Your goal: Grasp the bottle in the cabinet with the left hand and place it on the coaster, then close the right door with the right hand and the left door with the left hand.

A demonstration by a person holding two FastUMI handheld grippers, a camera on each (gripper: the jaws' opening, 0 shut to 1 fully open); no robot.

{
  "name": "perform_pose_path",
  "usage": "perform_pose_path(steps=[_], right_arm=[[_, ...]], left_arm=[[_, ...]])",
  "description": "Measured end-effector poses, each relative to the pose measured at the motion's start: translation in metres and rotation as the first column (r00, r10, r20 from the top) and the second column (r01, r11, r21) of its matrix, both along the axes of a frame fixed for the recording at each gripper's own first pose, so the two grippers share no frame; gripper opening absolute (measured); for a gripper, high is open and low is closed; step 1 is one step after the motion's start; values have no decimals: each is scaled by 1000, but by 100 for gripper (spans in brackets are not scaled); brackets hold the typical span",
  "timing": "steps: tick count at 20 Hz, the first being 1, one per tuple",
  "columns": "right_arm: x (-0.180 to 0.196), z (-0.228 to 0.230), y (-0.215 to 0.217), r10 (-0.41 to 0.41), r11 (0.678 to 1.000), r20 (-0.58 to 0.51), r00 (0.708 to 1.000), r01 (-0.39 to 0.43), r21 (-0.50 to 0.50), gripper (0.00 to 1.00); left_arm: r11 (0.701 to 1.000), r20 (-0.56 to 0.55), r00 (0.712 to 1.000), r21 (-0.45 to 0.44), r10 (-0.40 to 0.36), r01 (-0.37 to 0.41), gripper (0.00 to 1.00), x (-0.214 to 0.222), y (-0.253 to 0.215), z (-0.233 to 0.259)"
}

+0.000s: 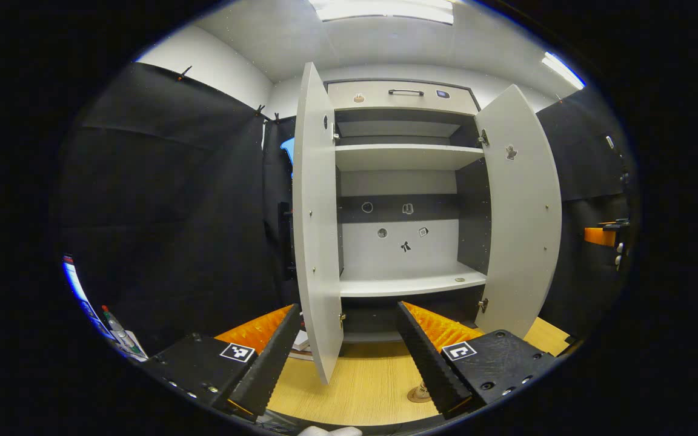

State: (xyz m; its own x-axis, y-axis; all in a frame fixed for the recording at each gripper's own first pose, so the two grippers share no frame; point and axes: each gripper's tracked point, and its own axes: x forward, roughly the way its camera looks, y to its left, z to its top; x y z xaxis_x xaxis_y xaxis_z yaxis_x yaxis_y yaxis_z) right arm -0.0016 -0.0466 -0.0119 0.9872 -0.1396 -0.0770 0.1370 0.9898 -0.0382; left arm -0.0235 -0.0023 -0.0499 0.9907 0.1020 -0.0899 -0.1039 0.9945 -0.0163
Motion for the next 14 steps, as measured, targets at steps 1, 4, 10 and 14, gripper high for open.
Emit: perform_pose_path(steps=[1,4,10,14], right_arm=[[1,-1,1,12,1000,-8,1000,-12,-1,83],[4,-1,4,64,998,-10,998,-64,-5,83],[-3,-3,30,243,970,-36,969,-242,26,83],[-7,-5,40,334,942,-54,941,-333,33,81]], left_arm=[[1000,-5,1000,-1,8,-8,96,2,-7,1],[999,2,999,-2,36,-36,96,8,-26,8],[996,-4,996,11,92,-92,96,16,-61,12],[990,-17,990,17,138,-138,96,13,-75,11]])
